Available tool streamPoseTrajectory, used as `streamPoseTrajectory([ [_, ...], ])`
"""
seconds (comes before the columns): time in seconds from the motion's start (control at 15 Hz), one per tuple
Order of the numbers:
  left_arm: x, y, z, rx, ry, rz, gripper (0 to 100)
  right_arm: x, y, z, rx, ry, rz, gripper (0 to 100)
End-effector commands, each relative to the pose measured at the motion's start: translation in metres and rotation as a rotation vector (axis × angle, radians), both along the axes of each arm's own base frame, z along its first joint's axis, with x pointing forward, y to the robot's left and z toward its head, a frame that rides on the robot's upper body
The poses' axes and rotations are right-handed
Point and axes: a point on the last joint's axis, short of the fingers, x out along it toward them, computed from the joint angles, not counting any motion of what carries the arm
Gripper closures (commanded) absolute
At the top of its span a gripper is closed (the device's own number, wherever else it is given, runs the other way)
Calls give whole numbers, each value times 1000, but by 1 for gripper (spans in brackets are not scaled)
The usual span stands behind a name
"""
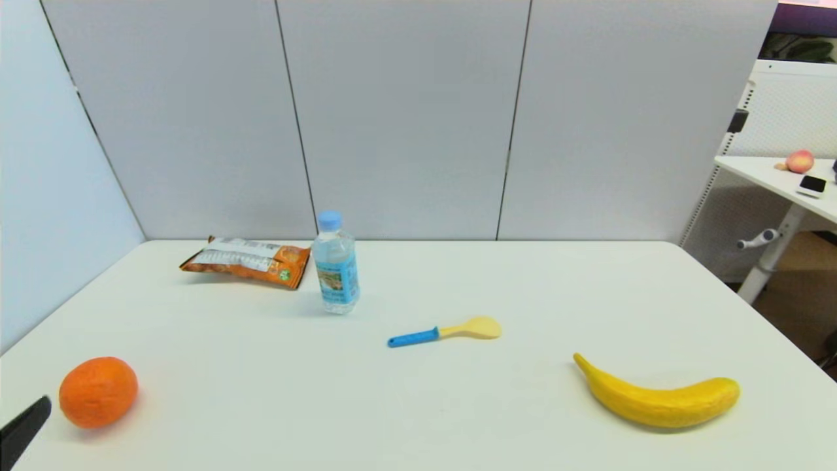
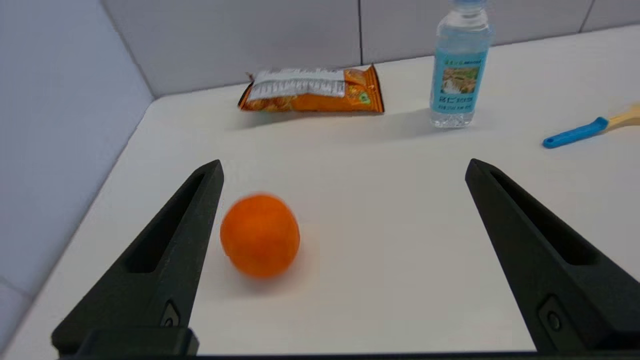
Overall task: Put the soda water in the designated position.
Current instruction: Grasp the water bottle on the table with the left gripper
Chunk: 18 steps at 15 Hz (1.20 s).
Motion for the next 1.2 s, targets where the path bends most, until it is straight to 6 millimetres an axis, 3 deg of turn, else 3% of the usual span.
streamPoseTrajectory([
  [0.07,134,-40,40,73,134,-240,0,0,0,0,-1,1,1,0],
  [0.33,208,-86,-3,10,160,-352,0,0,0,0,-1,1,2,0],
  [0.6,230,-118,-41,-75,255,-406,0,0,0,0,-1,1,1,0],
  [0.8,247,-124,-65,-120,236,-391,0,0,0,0,-1,1,1,0],
  [1.2,271,-130,-86,-193,153,-292,0,0,0,0,-1,1,1,0],
])
